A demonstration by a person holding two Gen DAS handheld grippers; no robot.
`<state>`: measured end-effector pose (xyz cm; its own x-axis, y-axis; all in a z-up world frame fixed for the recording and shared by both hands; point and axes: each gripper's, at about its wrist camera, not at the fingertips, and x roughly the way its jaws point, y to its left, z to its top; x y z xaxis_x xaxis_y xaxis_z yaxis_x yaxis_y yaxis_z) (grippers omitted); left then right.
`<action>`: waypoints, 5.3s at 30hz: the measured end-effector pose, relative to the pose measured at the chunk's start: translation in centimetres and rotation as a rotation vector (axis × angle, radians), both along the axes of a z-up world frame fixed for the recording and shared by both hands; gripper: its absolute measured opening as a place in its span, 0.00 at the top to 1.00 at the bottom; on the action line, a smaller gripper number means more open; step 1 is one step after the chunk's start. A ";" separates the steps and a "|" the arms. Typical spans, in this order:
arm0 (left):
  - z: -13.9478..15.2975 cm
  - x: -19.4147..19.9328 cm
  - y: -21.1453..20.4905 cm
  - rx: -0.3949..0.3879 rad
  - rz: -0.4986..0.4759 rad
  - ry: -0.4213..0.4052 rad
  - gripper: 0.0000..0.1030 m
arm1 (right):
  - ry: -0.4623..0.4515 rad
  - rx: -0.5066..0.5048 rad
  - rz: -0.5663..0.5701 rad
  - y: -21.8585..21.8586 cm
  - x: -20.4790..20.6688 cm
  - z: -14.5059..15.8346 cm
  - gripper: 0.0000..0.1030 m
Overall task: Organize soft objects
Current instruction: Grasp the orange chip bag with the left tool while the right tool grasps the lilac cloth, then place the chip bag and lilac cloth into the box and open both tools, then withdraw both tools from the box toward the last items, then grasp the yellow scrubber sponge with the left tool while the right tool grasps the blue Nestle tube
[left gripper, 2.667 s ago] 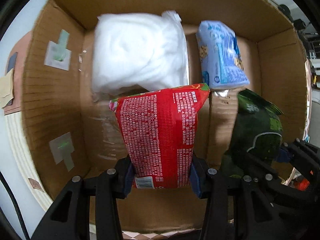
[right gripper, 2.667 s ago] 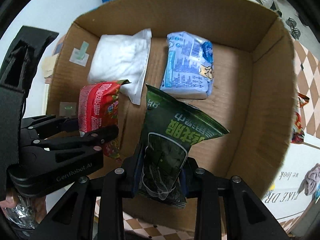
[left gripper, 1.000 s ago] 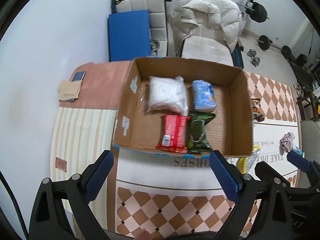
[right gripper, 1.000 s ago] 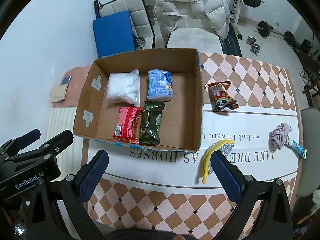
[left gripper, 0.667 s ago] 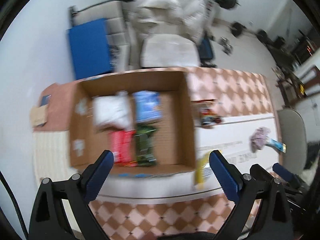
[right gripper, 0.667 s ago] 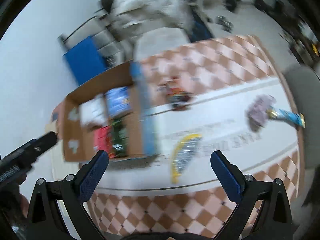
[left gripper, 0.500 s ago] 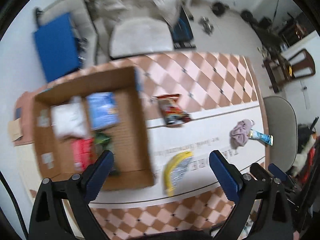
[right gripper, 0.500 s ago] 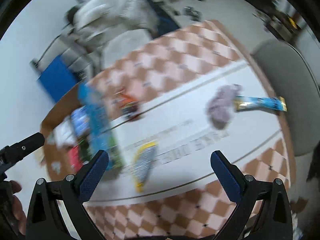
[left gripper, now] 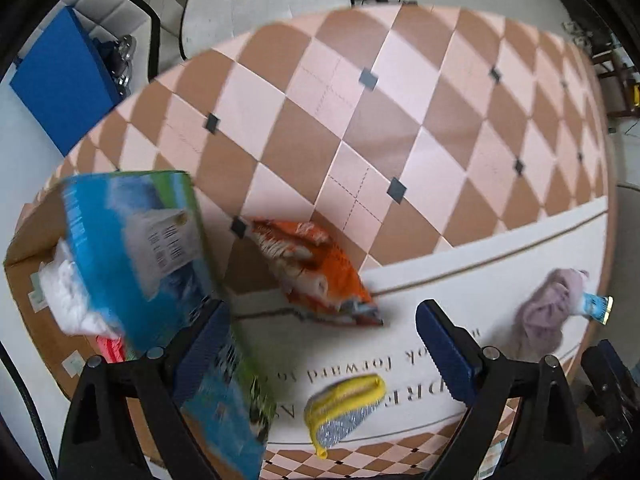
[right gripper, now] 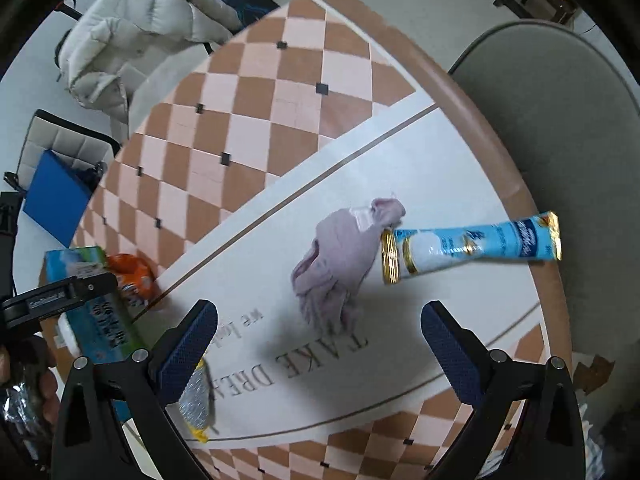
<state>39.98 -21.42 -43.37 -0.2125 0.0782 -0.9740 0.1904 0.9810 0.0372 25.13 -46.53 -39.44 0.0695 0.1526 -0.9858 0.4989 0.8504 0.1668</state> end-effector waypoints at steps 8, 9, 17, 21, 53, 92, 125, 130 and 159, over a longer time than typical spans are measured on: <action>-4.9 0.6 -1.3 0.033 -0.003 0.077 0.16 | 0.100 0.056 -0.014 -0.6 1.5 -5.2 0.01; -5.0 0.5 -1.4 0.051 -0.010 0.064 0.34 | 0.112 0.067 -0.011 -0.5 1.6 -5.7 0.06; -0.8 -2.2 -1.1 -0.016 -0.043 -0.051 0.58 | 0.109 0.049 0.055 1.7 1.3 -5.3 0.68; 4.5 -4.9 0.5 -0.107 -0.040 -0.133 0.58 | 0.012 0.068 0.132 5.2 1.1 -0.8 0.69; 2.7 -11.3 34.8 0.095 0.105 -0.093 0.58 | 0.102 -0.080 0.801 43.1 2.8 -0.4 0.69; 18.3 -21.0 34.0 -0.023 0.298 -0.484 0.28 | -0.169 -0.161 0.666 42.2 -5.4 11.8 0.39; 17.1 -15.4 6.9 0.049 -0.240 -0.436 0.05 | -0.206 -0.087 0.125 14.5 -10.1 11.4 0.00; 8.5 -14.7 -0.7 0.093 -0.482 -0.169 0.05 | -0.137 -0.033 -0.038 5.1 -10.9 7.8 0.00; -6.0 -16.1 -4.3 0.146 -0.343 0.204 0.23 | 0.164 -0.046 -0.020 -5.4 -1.6 -8.1 0.72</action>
